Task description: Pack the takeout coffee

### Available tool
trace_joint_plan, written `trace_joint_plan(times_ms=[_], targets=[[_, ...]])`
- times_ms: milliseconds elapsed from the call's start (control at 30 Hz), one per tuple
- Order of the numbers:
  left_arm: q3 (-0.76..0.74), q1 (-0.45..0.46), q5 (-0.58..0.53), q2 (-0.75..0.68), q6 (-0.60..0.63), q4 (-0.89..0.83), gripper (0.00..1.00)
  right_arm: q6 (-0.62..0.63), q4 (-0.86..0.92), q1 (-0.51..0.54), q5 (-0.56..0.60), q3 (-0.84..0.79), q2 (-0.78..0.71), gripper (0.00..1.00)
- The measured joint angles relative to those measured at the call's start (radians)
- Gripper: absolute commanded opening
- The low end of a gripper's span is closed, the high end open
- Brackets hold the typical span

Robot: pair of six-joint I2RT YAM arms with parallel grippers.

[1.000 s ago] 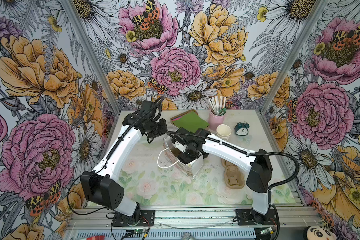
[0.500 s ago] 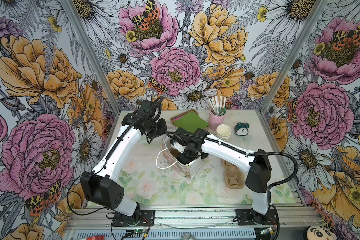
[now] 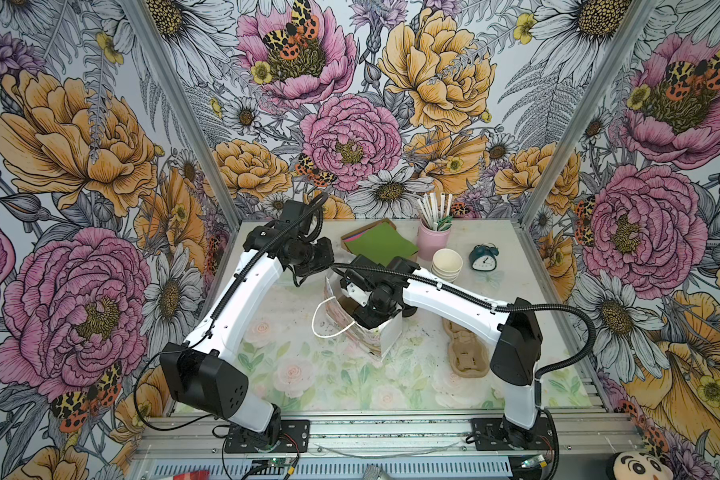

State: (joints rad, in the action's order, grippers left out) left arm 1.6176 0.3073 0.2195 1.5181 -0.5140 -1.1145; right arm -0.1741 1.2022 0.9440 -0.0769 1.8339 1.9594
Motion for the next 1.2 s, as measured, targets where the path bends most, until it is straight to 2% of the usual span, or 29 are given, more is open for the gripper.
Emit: trace_joint_plan(times_ms=[100,167,500,700,1067,1200], targets=[[0.011,0.000,0.003,0.000,0.030,0.001,0.29,0.000,0.000,0.000,-0.002,0.000,0.001,0.77],[0.032,0.000,0.004,0.000,0.050,0.004,0.35,0.000,0.000,0.000,-0.008,0.002,0.003,0.77],[0.087,-0.004,0.005,0.000,0.135,-0.002,0.40,0.000,0.011,0.000,-0.013,0.022,0.016,0.77],[0.107,-0.005,-0.020,0.007,0.198,-0.056,0.36,0.000,0.012,-0.001,-0.014,0.023,0.016,0.77],[0.105,-0.002,-0.020,0.041,0.237,-0.094,0.13,0.000,0.012,-0.002,-0.015,0.023,0.016,0.77],[0.104,0.004,-0.040,0.045,0.245,-0.101,0.10,0.000,0.011,-0.002,-0.015,0.023,0.016,0.77]])
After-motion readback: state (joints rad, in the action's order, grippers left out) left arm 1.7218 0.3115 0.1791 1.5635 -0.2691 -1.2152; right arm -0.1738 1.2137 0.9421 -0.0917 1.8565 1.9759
